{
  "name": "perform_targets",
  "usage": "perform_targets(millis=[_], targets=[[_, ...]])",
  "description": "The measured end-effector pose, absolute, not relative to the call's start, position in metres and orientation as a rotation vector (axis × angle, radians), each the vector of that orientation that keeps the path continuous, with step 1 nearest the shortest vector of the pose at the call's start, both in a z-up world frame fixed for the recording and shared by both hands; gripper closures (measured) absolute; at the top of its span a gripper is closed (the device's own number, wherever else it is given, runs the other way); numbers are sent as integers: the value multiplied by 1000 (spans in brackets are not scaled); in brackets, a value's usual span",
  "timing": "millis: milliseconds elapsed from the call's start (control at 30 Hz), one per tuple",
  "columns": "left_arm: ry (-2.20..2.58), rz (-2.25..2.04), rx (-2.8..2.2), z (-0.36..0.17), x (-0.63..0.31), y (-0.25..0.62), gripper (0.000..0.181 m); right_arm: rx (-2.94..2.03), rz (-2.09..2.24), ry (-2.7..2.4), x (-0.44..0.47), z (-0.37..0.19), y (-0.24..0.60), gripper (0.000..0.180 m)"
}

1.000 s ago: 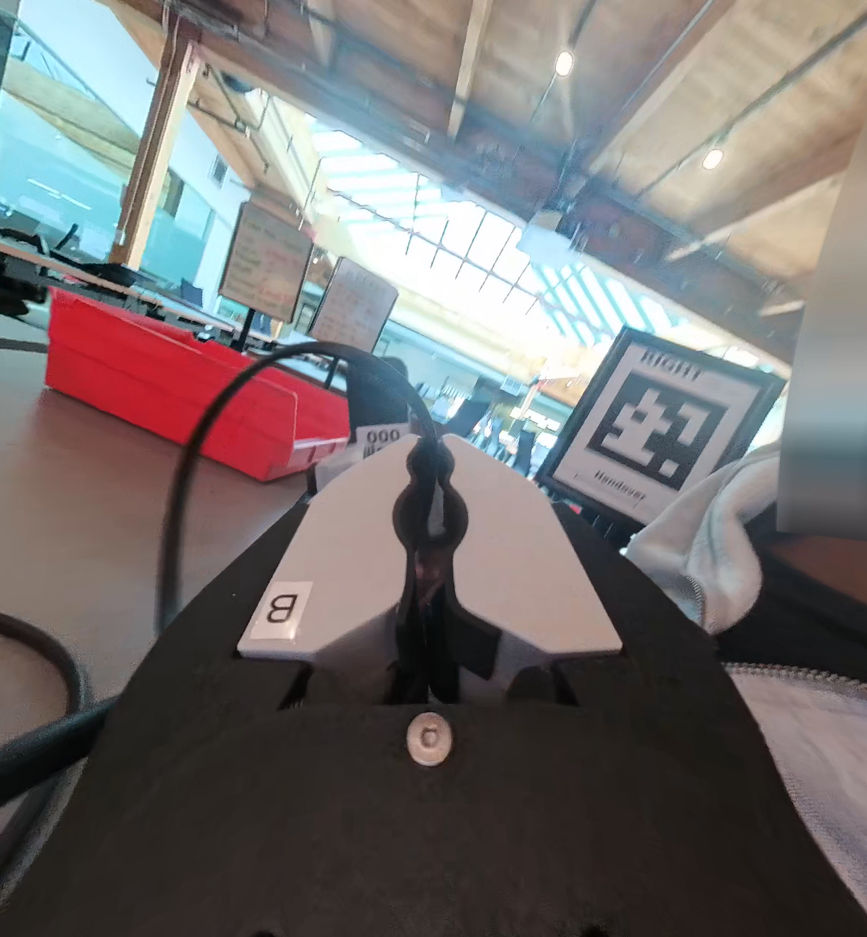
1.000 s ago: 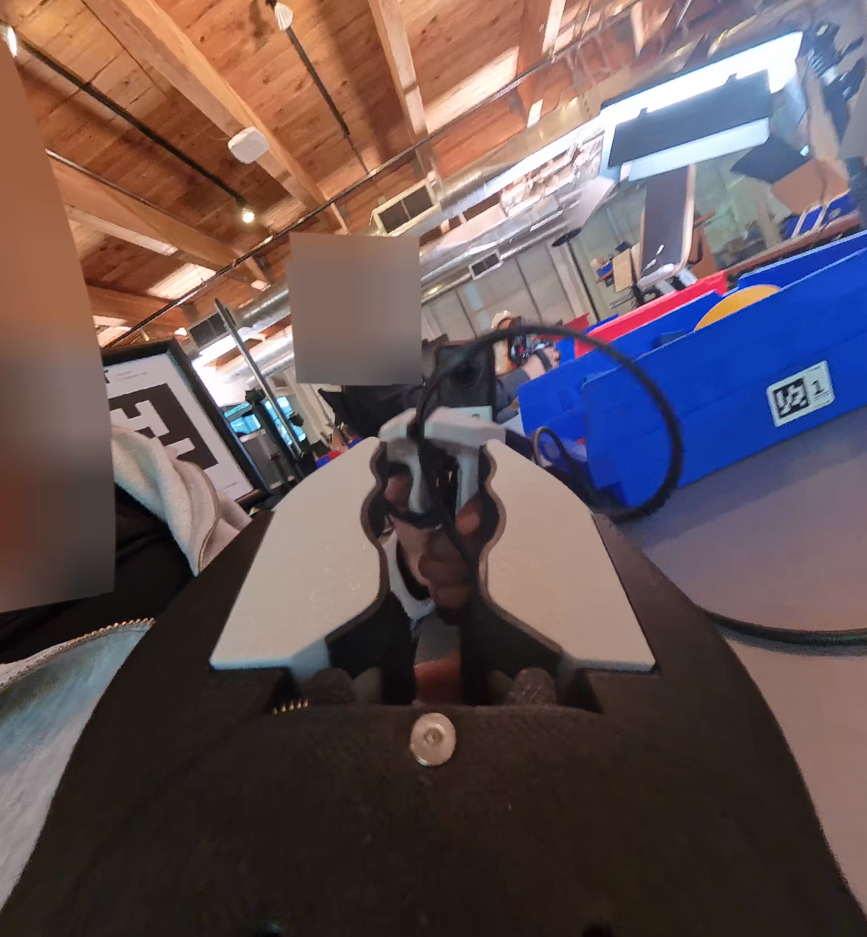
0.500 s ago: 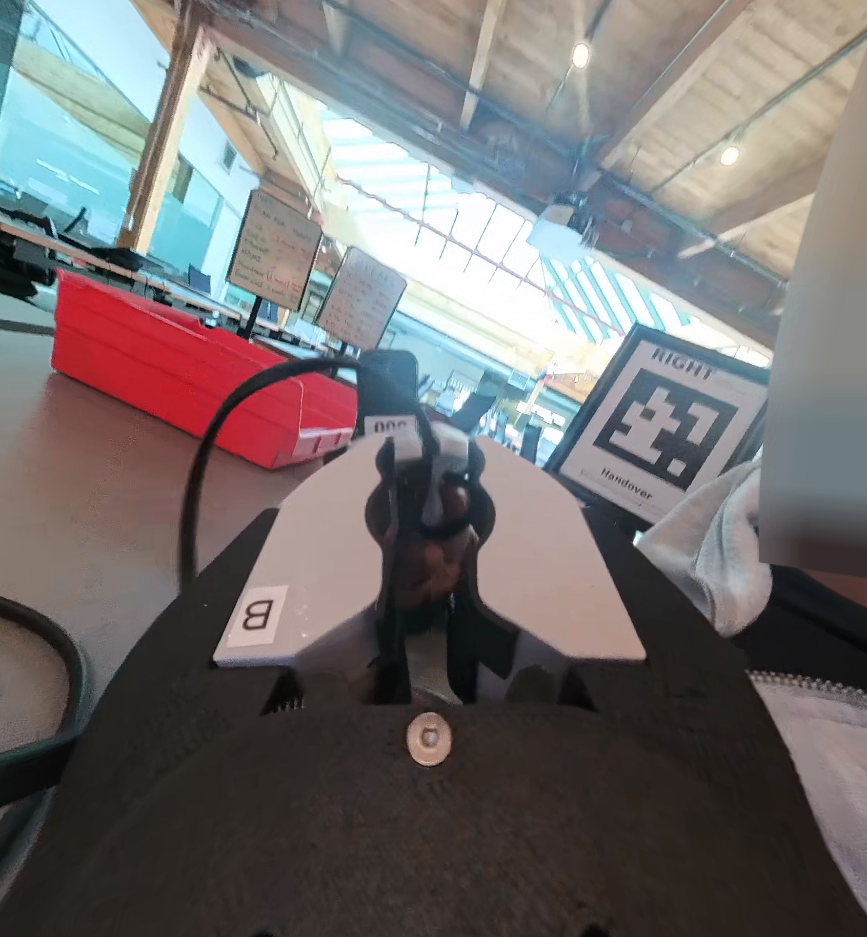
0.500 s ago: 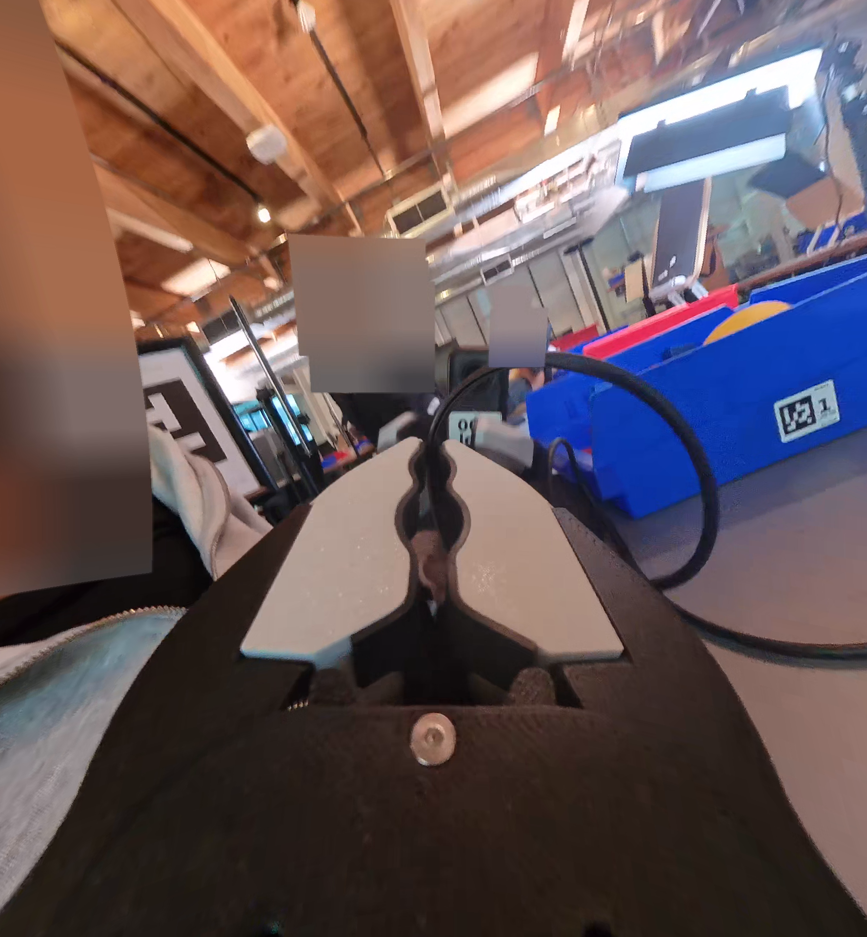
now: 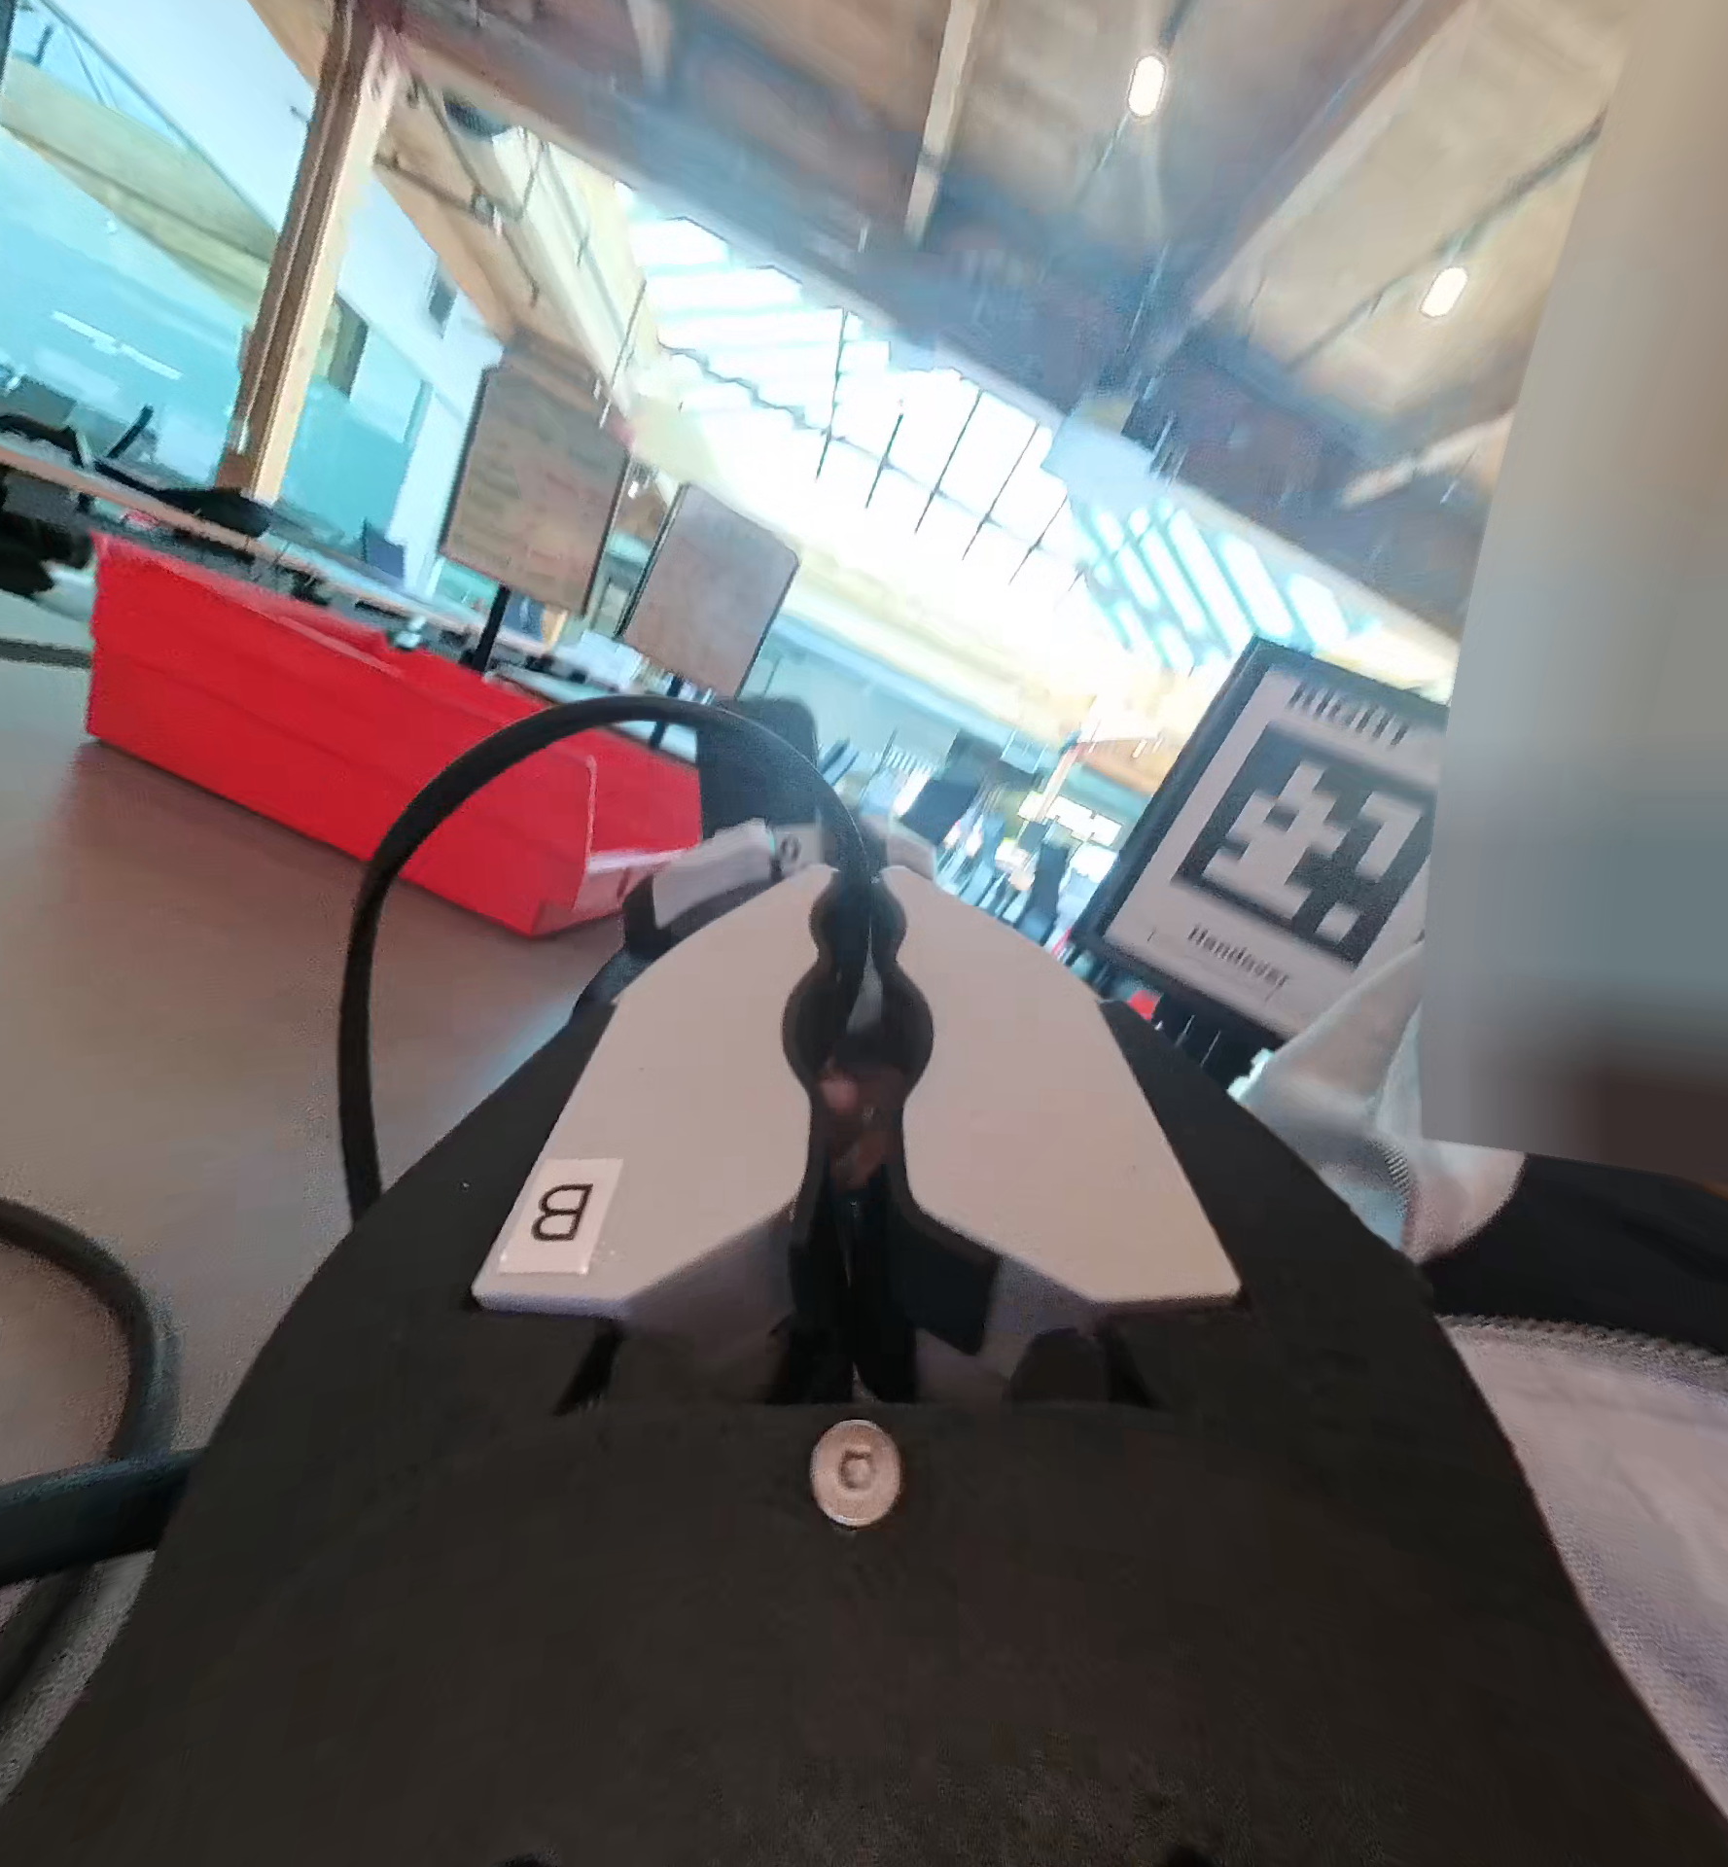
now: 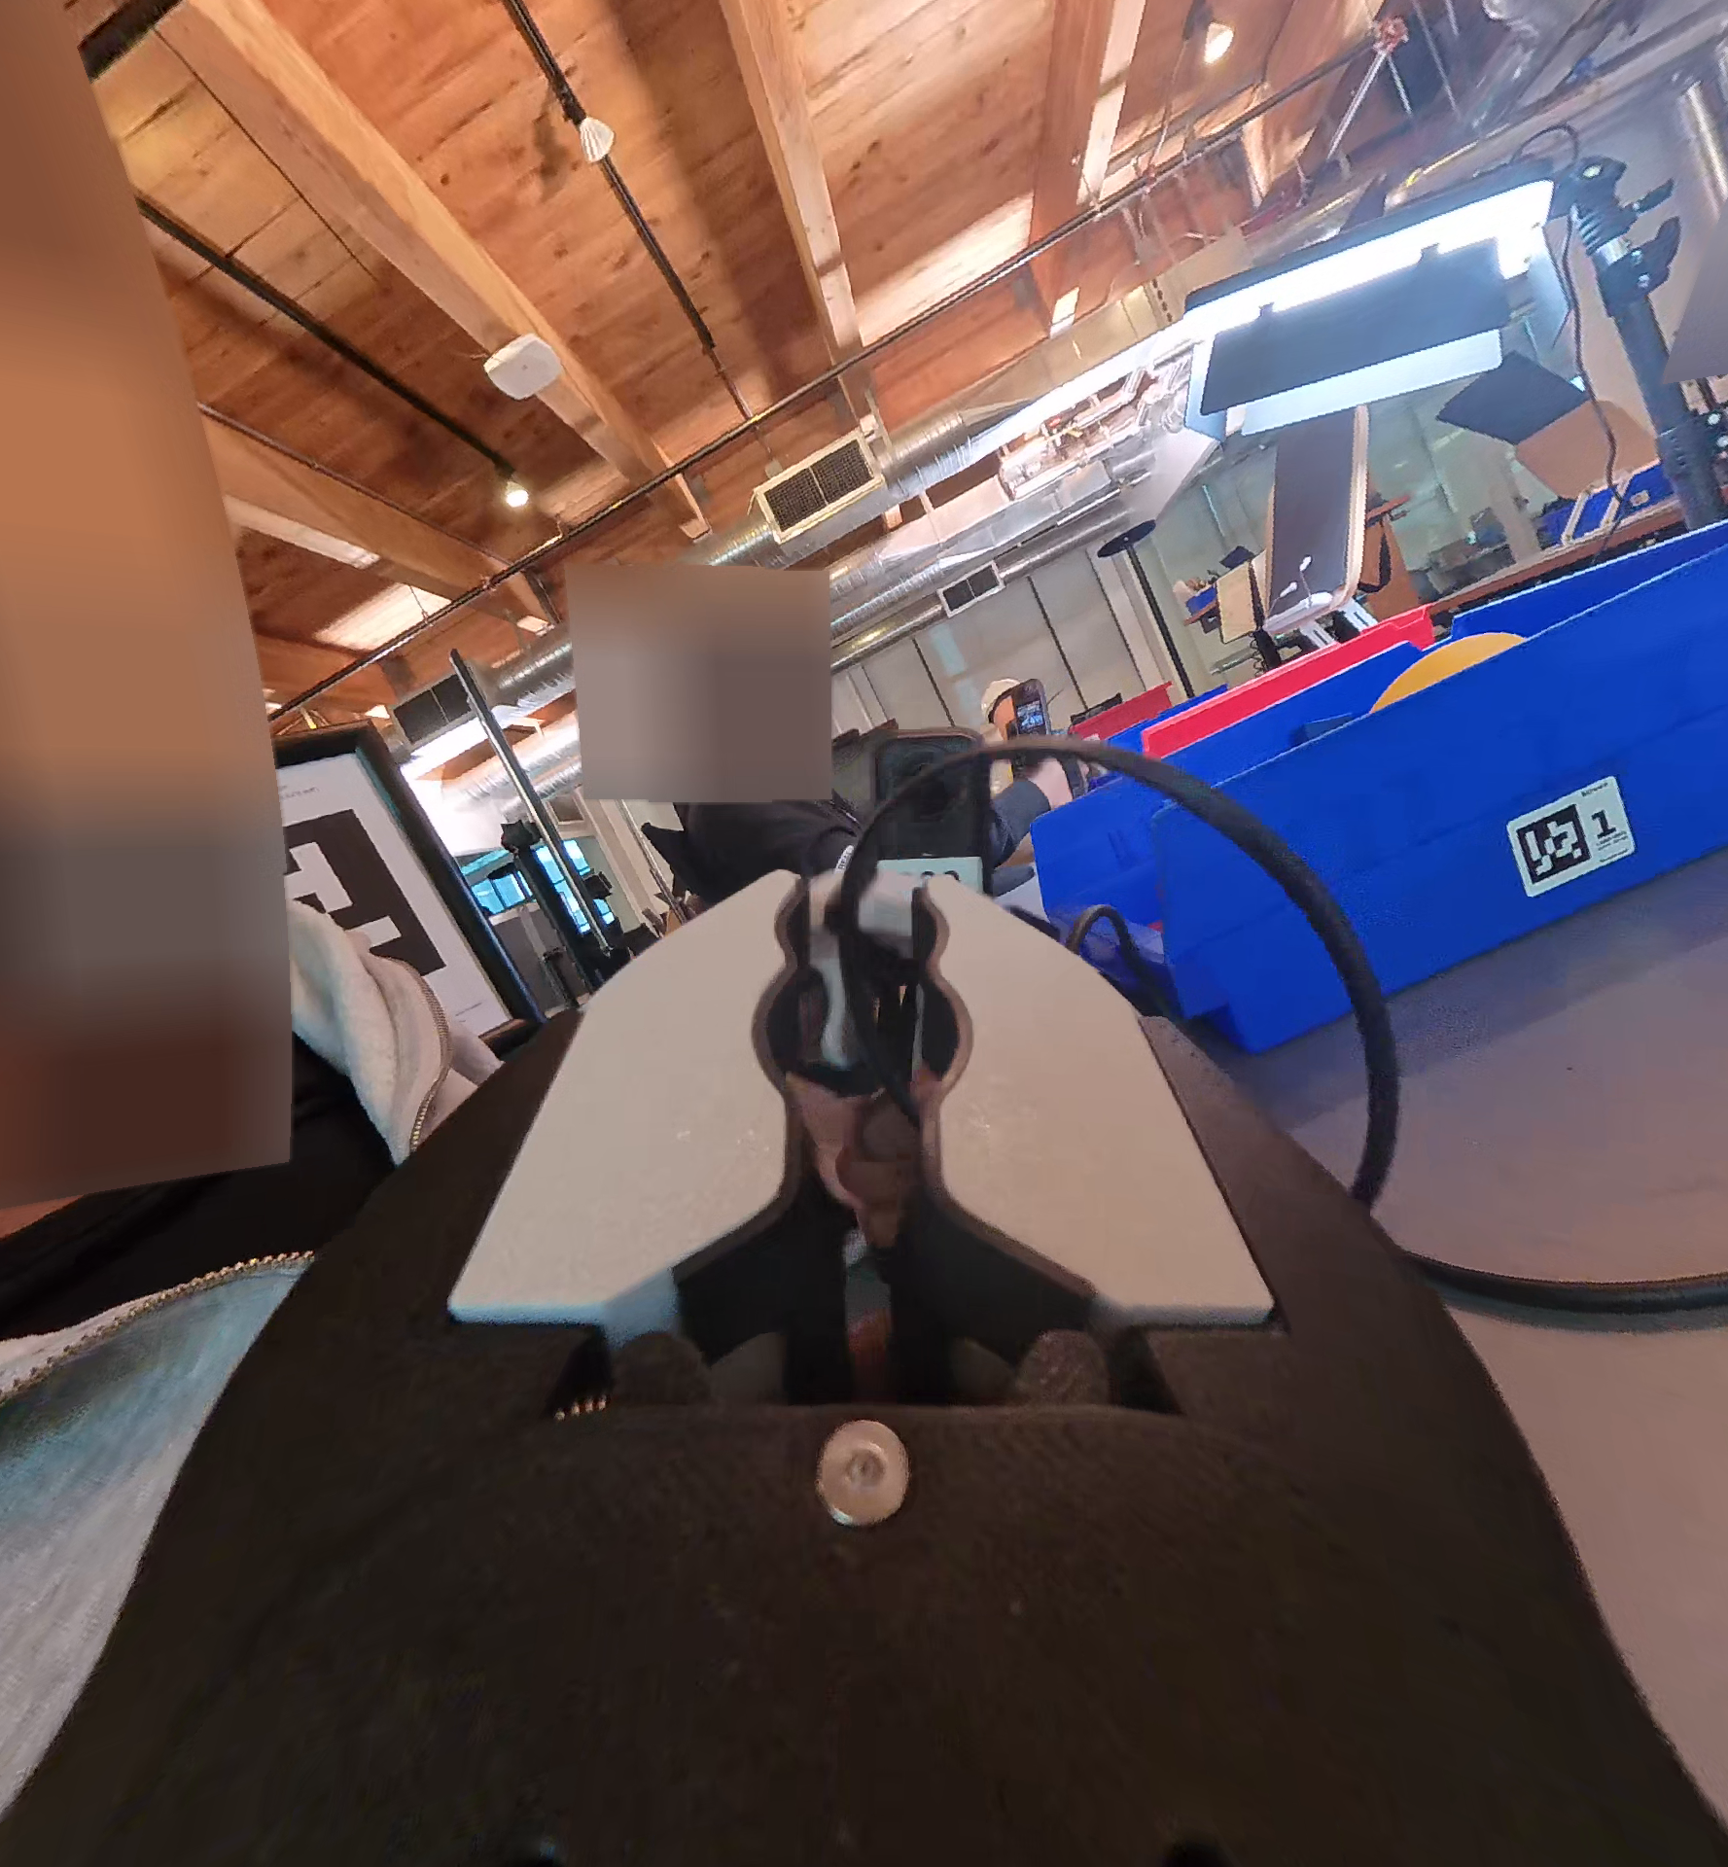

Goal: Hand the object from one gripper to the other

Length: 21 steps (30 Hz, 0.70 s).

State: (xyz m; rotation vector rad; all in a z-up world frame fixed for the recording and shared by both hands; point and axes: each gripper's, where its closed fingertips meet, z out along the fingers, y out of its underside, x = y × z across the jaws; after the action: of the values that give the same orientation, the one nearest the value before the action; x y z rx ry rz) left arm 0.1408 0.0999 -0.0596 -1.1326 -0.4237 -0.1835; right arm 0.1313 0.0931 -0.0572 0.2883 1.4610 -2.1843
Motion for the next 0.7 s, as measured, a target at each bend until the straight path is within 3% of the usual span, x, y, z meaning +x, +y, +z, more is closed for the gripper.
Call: perform_targets(millis=[233,300,400,533,700], targets=[[-446,-333,-949,-45,137,82,176,206,-2019,1670,151,-80,74,160],[-442,-314,-974,-47,138,85,177,153,-2023,1699,156,-80,74,176],[-472,-277,-985,-49,133,85,166,160,-2073,1681,151,-76,78,176],[-446,-244,-1131,-61,140,102,155,241,-2129,1515,139,-63,89,176],[-426,-88,-1372,-87,143,123,158,262,-2156,1441,135,-57,94,175]])
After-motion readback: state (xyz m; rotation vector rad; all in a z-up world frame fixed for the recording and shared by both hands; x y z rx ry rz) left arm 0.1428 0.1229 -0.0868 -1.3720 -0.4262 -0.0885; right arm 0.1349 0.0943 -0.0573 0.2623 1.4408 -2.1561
